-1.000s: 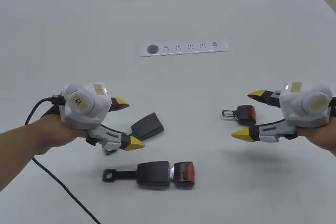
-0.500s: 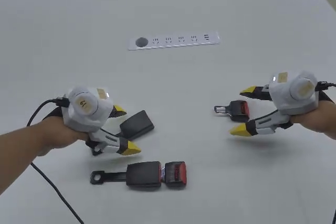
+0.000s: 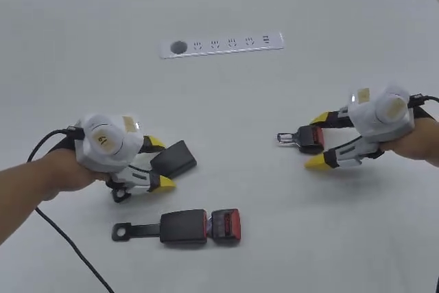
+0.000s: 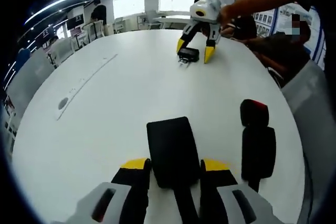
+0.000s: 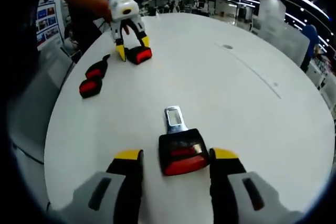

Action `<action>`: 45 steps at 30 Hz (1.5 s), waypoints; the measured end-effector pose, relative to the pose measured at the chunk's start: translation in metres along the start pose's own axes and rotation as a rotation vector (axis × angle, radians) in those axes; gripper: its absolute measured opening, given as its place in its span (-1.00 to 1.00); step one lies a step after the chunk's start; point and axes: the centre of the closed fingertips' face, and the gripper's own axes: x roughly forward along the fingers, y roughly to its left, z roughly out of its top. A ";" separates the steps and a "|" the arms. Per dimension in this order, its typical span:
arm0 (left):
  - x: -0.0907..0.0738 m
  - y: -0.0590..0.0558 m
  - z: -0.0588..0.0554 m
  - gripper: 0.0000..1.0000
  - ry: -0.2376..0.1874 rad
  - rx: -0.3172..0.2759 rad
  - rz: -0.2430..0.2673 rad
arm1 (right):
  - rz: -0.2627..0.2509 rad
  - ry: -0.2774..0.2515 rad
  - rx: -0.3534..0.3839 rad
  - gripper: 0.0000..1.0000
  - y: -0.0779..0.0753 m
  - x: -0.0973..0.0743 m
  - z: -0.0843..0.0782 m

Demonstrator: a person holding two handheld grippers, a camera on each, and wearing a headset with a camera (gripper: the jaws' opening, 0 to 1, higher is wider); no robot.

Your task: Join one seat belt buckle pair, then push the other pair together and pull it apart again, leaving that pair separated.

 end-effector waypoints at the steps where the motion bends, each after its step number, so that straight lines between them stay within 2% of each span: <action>1: 0.002 0.000 0.002 -0.25 -0.003 0.064 0.005 | -0.006 0.001 -0.005 -0.04 -0.001 0.000 0.000; 2: 0.002 0.000 0.002 -0.25 -0.007 0.025 0.002 | -0.001 -0.004 -0.007 -0.06 -0.003 0.000 0.000; 3: 0.002 0.000 0.002 -0.25 -0.007 0.025 0.000 | -0.002 -0.007 -0.006 -0.13 -0.004 -0.001 -0.001; 4: 0.003 -0.002 0.001 -0.25 -0.004 0.057 -0.015 | -0.004 -0.009 -0.007 -0.25 -0.006 -0.002 -0.001; 5: 0.004 -0.001 -0.001 -0.25 0.000 0.056 -0.024 | 0.003 -0.004 -0.001 -0.25 -0.005 -0.003 -0.004; 7: 0.005 -0.002 -0.002 -0.26 0.024 0.109 -0.064 | 0.010 -0.008 -0.023 -0.26 -0.004 -0.002 -0.004; 10: 0.005 -0.002 -0.003 -0.28 0.044 0.146 -0.106 | 0.025 -0.013 -0.046 -0.26 -0.002 -0.003 -0.005; 12: 0.006 -0.003 -0.003 -0.28 0.053 0.160 -0.117 | 0.039 -0.006 -0.060 -0.27 -0.001 -0.002 -0.005; 16: 0.004 -0.002 -0.004 -0.30 0.106 0.197 -0.151 | 0.069 0.010 -0.094 -0.27 0.000 -0.002 -0.006; 21: 0.003 0.000 -0.006 -0.31 0.191 0.271 -0.203 | 0.109 0.027 -0.130 -0.28 0.006 -0.003 -0.009; 23: 0.003 0.001 -0.006 -0.31 0.200 0.285 -0.207 | 0.111 0.024 -0.128 -0.28 0.006 -0.003 -0.009; 31: 0.001 0.003 -0.006 -0.31 0.209 0.275 -0.198 | 0.108 0.014 -0.129 -0.28 0.014 0.001 -0.006; 35: 0.000 0.007 -0.008 -0.32 0.221 0.270 -0.196 | 0.087 -0.015 -0.112 -0.28 0.021 0.003 -0.001; 41: -0.001 0.005 -0.006 -0.32 0.226 0.249 -0.190 | 0.066 -0.066 -0.068 -0.28 0.025 0.009 0.006; 45: -0.001 0.006 -0.006 -0.32 0.231 0.237 -0.179 | 0.062 -0.079 -0.062 -0.28 0.028 0.014 0.012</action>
